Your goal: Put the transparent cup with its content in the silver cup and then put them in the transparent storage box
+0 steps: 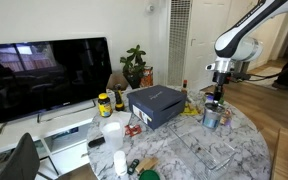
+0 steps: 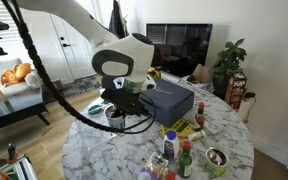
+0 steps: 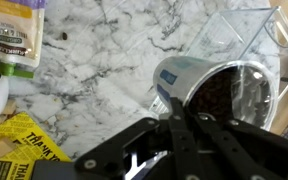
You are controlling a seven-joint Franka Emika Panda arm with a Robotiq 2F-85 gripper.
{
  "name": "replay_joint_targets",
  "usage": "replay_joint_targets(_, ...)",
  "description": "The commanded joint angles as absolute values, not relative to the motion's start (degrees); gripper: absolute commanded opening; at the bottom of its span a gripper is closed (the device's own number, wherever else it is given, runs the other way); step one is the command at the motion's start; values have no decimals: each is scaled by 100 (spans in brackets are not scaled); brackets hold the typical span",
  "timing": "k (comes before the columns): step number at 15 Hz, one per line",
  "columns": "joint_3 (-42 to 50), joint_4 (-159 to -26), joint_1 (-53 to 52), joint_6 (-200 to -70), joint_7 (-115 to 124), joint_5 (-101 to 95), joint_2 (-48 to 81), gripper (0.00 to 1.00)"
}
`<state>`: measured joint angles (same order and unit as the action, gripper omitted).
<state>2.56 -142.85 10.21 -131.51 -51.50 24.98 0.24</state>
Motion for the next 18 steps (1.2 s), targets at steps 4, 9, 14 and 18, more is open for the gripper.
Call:
replay_joint_targets(4, 420, -14333, 711, -13143, -4803, 2170, -317, 5)
replay_joint_targets(9, 434, -14395, 675, -13143, -4758, 2120, -375, 5)
replay_joint_targets(14, 365, -14446, 551, -13042, -4595, 1957, -730, 1)
replay_joint_targets(18, 279, -14489, 336, -12983, -4277, 1542, -1179, 1)
